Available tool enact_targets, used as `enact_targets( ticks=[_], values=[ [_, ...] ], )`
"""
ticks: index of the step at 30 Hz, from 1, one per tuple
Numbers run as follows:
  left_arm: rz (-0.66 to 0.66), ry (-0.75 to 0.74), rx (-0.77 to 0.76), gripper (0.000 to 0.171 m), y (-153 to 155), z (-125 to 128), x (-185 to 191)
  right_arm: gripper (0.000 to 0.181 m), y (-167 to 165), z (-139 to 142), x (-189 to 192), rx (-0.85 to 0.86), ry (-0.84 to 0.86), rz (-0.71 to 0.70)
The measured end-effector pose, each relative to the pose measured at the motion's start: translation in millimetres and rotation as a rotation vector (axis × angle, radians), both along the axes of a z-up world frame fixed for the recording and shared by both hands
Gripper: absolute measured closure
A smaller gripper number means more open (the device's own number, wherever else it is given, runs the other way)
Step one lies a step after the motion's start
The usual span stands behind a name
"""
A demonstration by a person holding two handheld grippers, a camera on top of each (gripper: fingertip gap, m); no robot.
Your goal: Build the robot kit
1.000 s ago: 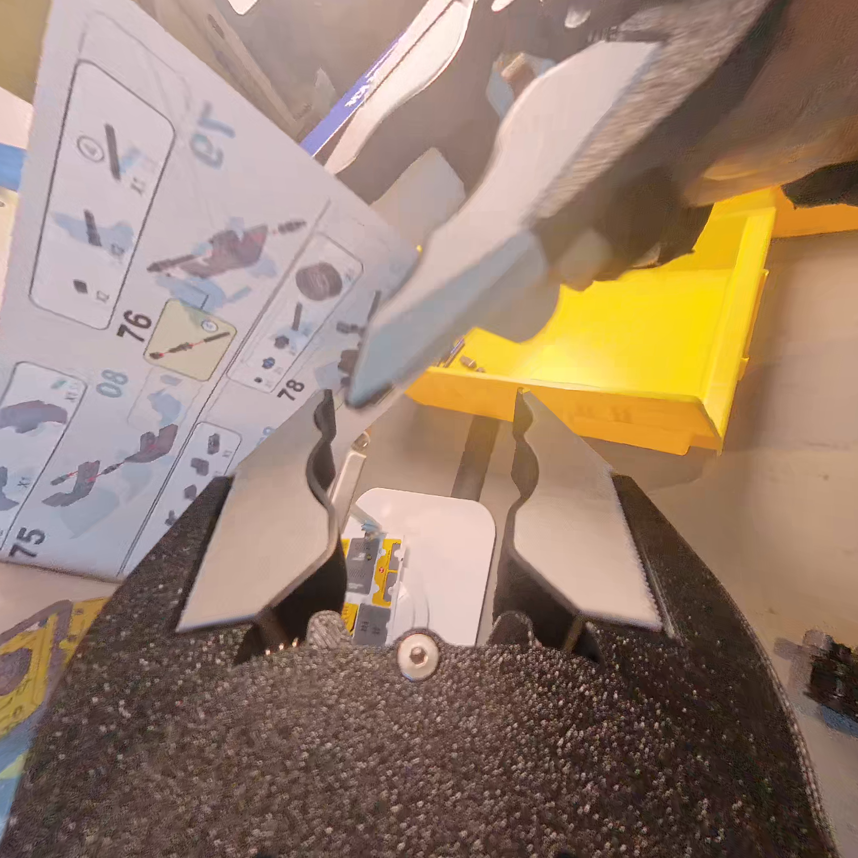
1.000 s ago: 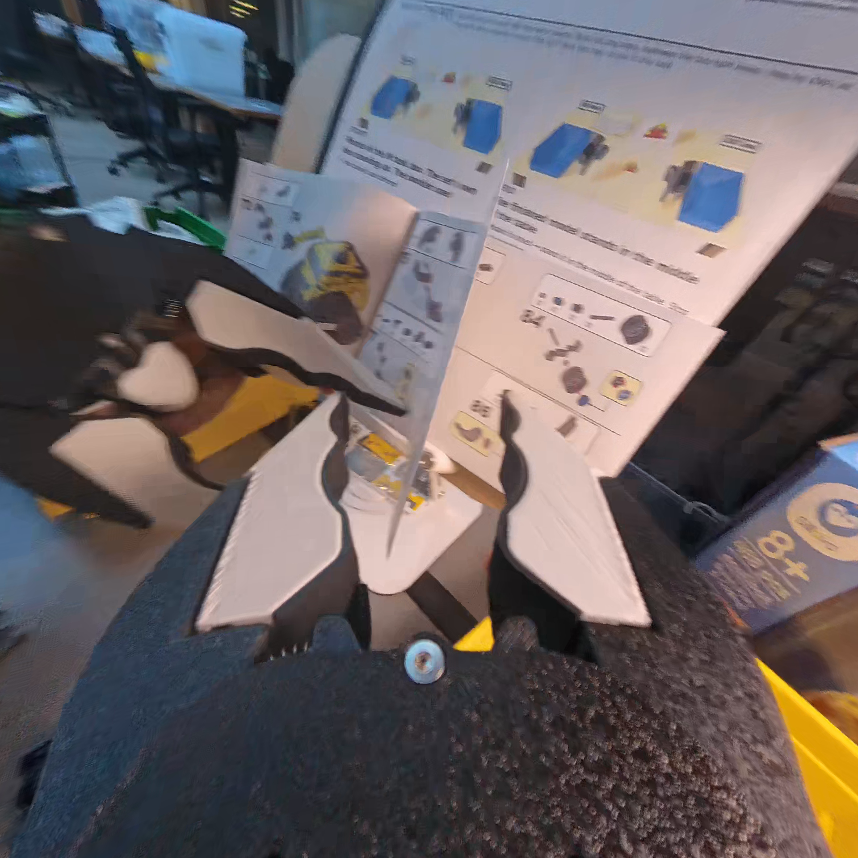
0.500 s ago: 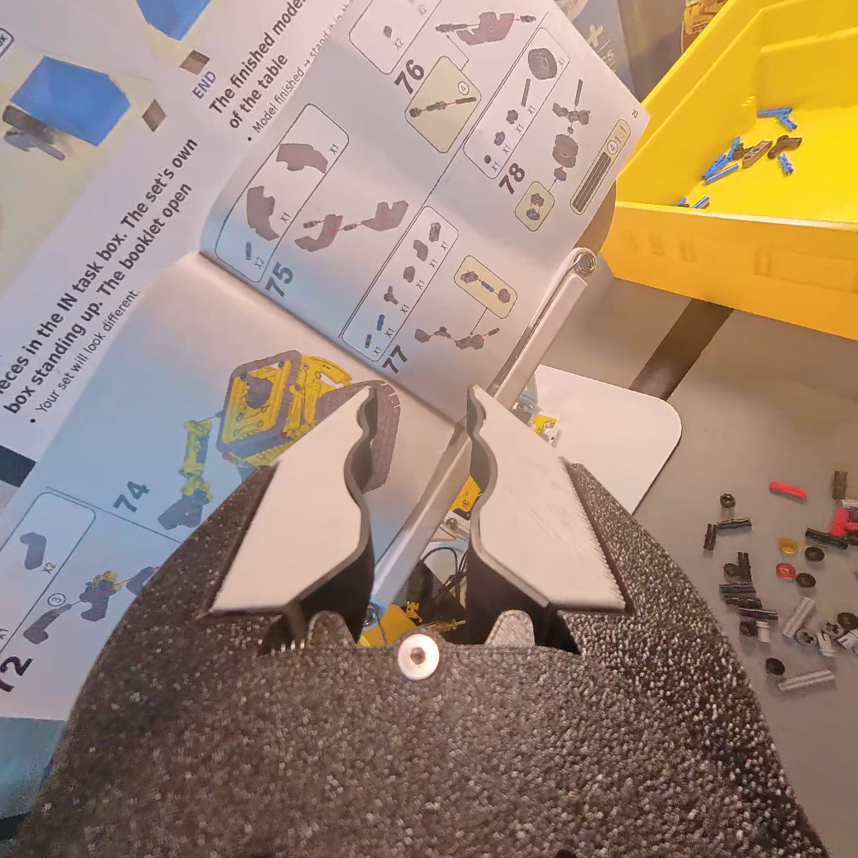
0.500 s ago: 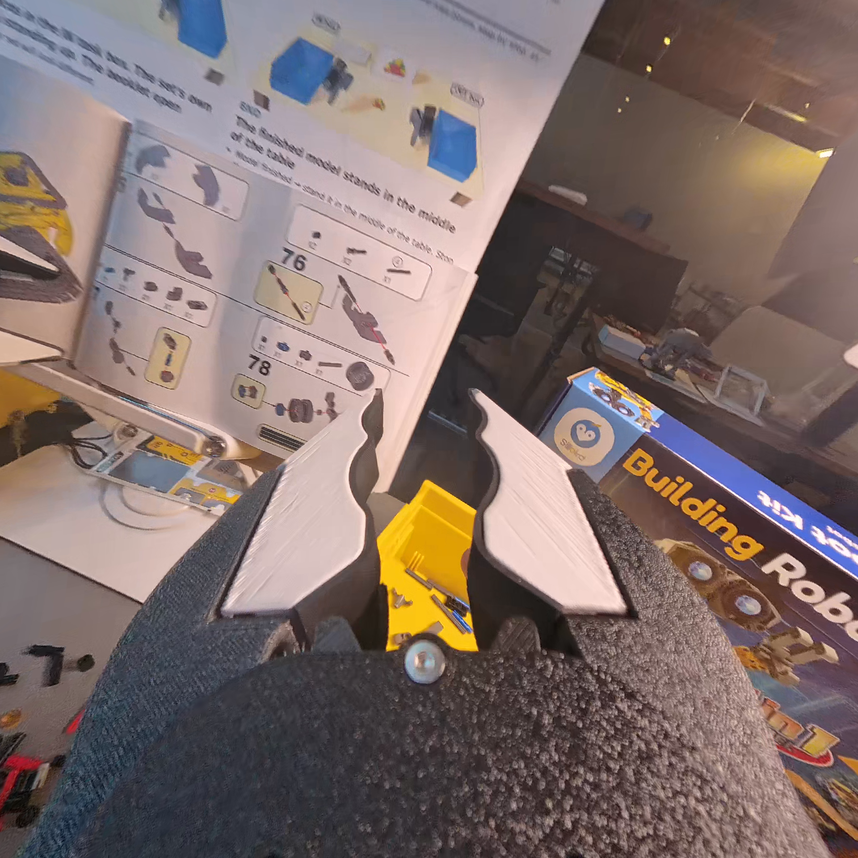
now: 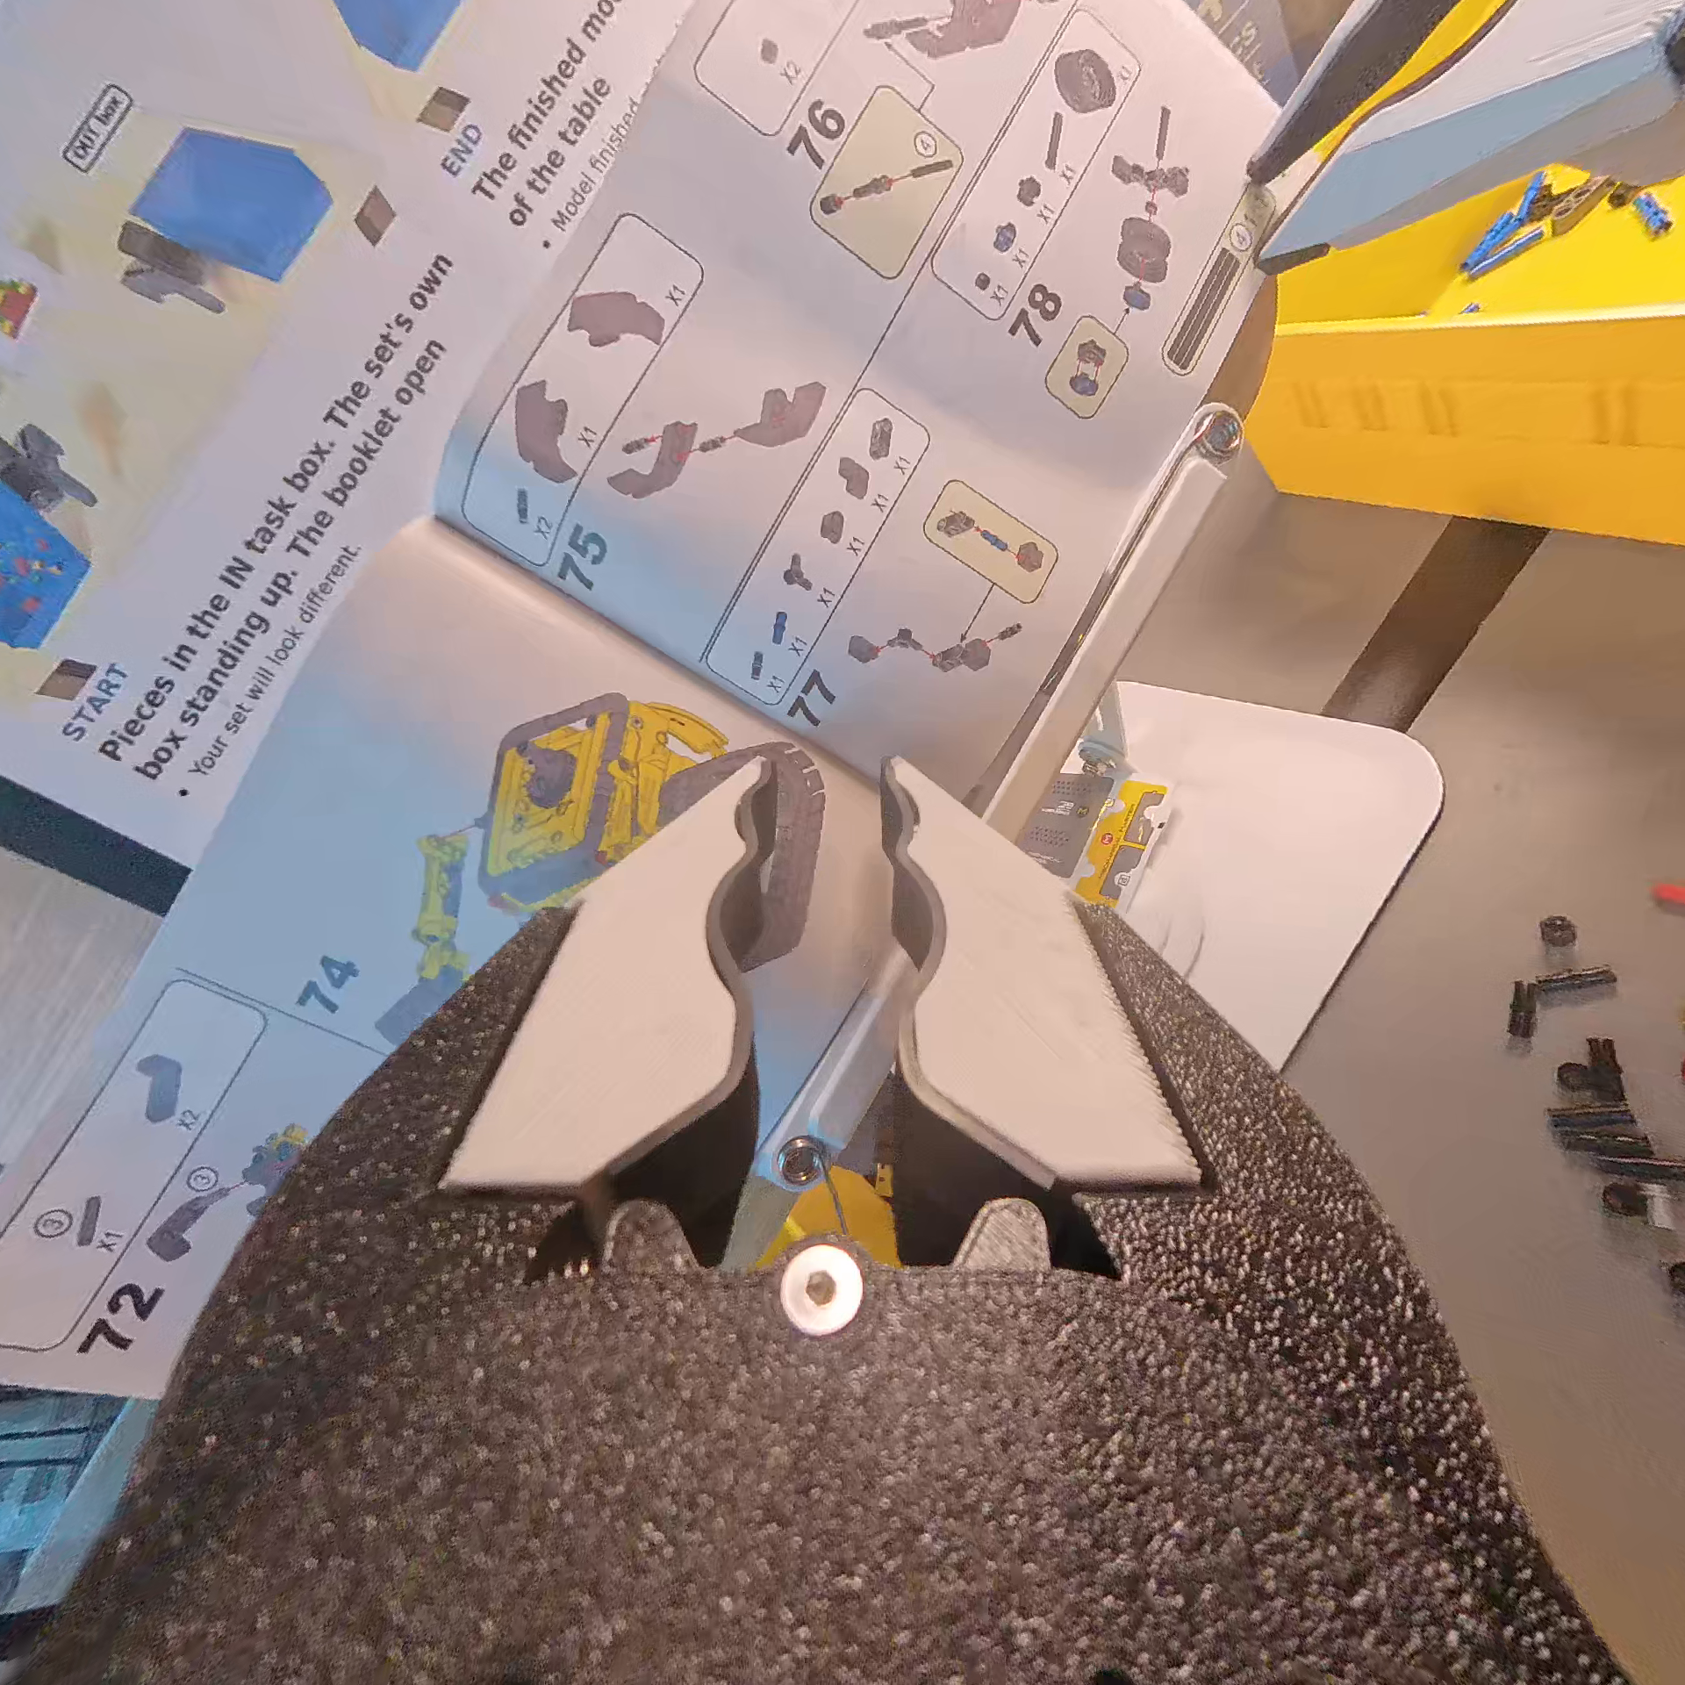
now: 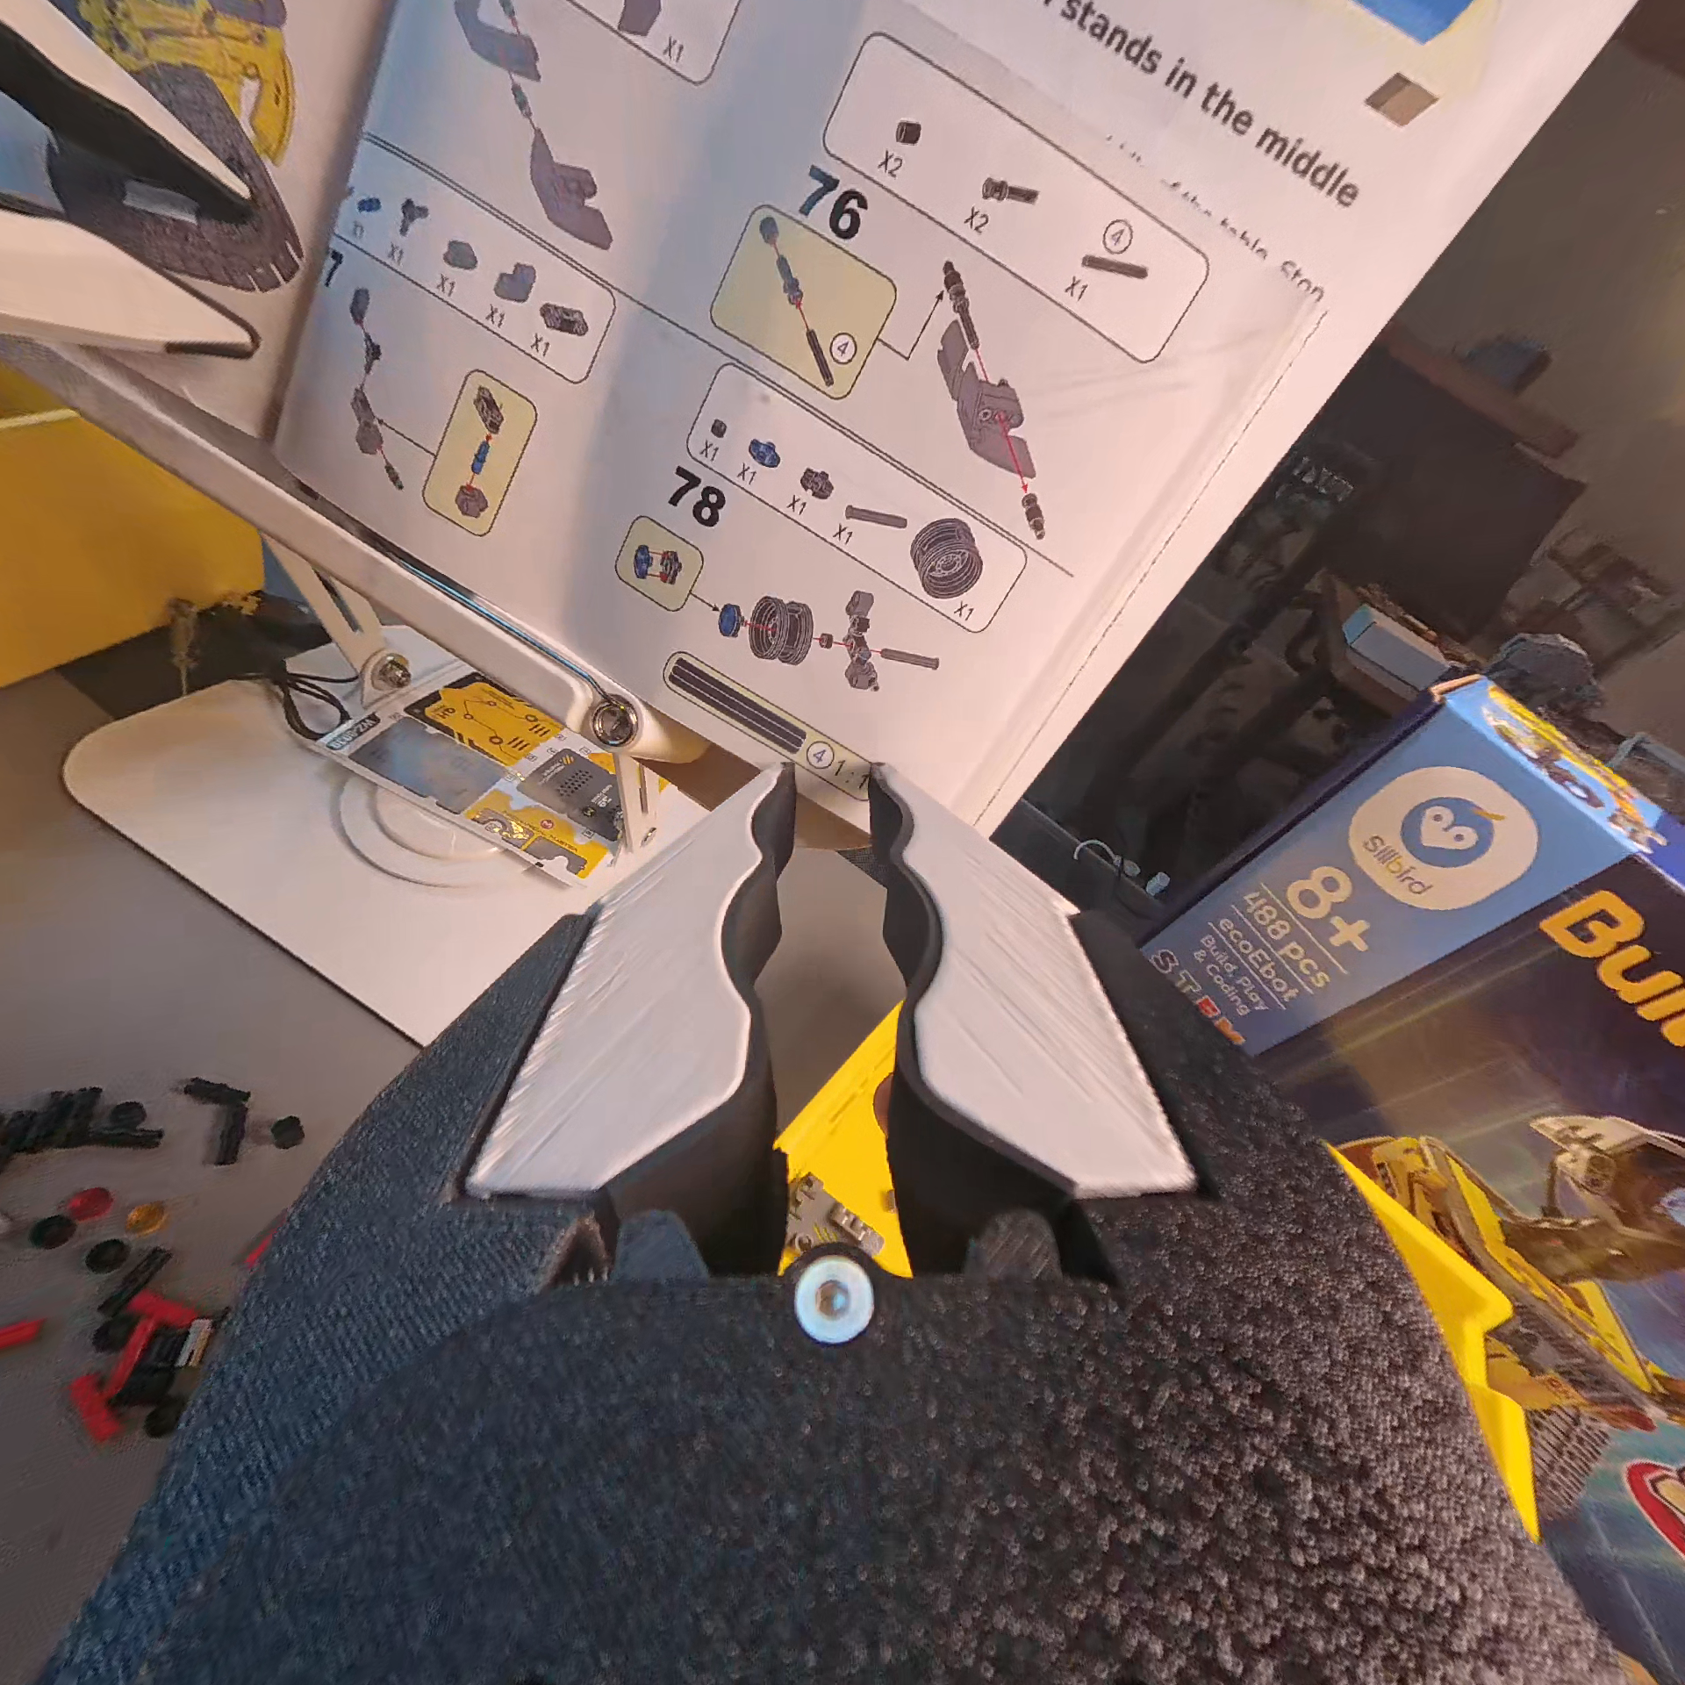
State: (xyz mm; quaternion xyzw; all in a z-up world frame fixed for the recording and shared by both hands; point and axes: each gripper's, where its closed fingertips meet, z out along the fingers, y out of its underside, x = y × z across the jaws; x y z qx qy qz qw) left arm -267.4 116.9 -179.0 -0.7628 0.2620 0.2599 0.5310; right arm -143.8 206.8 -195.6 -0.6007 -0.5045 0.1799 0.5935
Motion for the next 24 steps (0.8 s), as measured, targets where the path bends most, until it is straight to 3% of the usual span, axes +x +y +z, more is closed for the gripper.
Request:
enact_targets(
  ticks=[6,10,14,16,19,22,24],
  values=[
    [-0.044,-0.02,0.01,0.142,-5,0,3,0.164,-2,-5,-1,-0.006,-0.008,0.006],
    [-0.097,-0.134,0.026,0.131,-25,4,18,0.163,-15,11,7,-0.011,0.038,0.039],
    [-0.217,-0.316,0.016,0.126,-71,2,56,0.161,-68,45,24,-0.037,0.127,0.186],
    [-0.279,-0.389,-0.041,0.124,-100,-14,80,0.157,-106,42,39,-0.103,0.099,0.288],
    [-0.352,-0.481,-0.154,0.123,-144,-54,114,0.157,-167,1,72,-0.235,-0.054,0.434],
    [-0.394,-0.506,-0.312,0.122,-177,-106,142,0.154,-206,-63,112,-0.332,-0.215,0.454],
    [-0.401,-0.442,-0.44,0.119,-186,-142,153,0.154,-221,-105,135,-0.374,-0.301,0.43]
  ],
)
